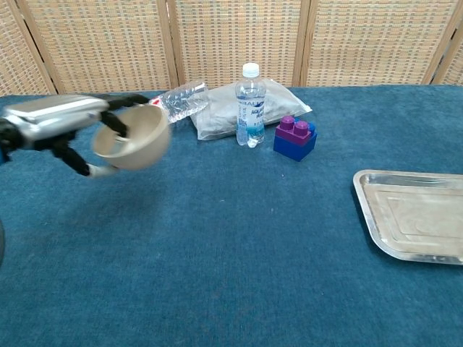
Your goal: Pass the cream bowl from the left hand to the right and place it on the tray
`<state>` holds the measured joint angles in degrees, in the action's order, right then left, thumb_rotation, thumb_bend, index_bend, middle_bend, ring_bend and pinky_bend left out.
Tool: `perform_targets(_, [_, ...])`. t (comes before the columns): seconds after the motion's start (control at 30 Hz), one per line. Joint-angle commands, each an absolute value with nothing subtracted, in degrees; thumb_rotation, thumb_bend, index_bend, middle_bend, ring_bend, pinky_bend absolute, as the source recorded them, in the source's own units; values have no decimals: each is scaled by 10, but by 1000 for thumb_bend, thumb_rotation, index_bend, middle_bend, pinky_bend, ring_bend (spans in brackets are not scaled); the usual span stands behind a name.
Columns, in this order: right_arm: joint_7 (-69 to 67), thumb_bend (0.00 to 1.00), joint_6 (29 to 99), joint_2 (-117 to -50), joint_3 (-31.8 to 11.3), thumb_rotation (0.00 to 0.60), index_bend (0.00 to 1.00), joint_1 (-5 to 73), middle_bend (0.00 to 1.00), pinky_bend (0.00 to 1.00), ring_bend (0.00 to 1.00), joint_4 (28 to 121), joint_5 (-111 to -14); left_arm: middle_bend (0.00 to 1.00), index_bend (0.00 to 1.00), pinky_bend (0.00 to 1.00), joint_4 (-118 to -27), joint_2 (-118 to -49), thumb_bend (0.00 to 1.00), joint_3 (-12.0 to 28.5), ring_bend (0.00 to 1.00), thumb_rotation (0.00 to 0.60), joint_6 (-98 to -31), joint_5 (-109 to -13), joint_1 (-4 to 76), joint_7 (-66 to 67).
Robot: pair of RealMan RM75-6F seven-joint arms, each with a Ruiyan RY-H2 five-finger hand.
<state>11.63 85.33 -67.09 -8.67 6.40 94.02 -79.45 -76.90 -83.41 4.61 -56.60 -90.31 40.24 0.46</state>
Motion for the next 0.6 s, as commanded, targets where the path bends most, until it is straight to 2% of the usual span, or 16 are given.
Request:
perform_targets(0.03, [118,0,851,-671,-87,600,0,65,0,0,0,940,-791,0,679,0,-825,-841,365,44,0,600,-480,-921,471,74])
perform_targets(0.27, [127,0,846,-674,-89,600,0,67,0,0,0,937,-778,0,679,0,-807,-890,367,65,0,600,-387,-890,542,132])
perform_targets(0.5, [131,0,846,-674,-94,600,0,67,0,0,0,938,-768,0,676,0,-770,-938,368,77,0,600,-356,-853,575,161])
perform_targets(0.6, [128,0,845,-673,-95,600,0,67,0,0,0,938,-765,0,587,0,-765,-944,359,76,0,600,-353,-843,580,173])
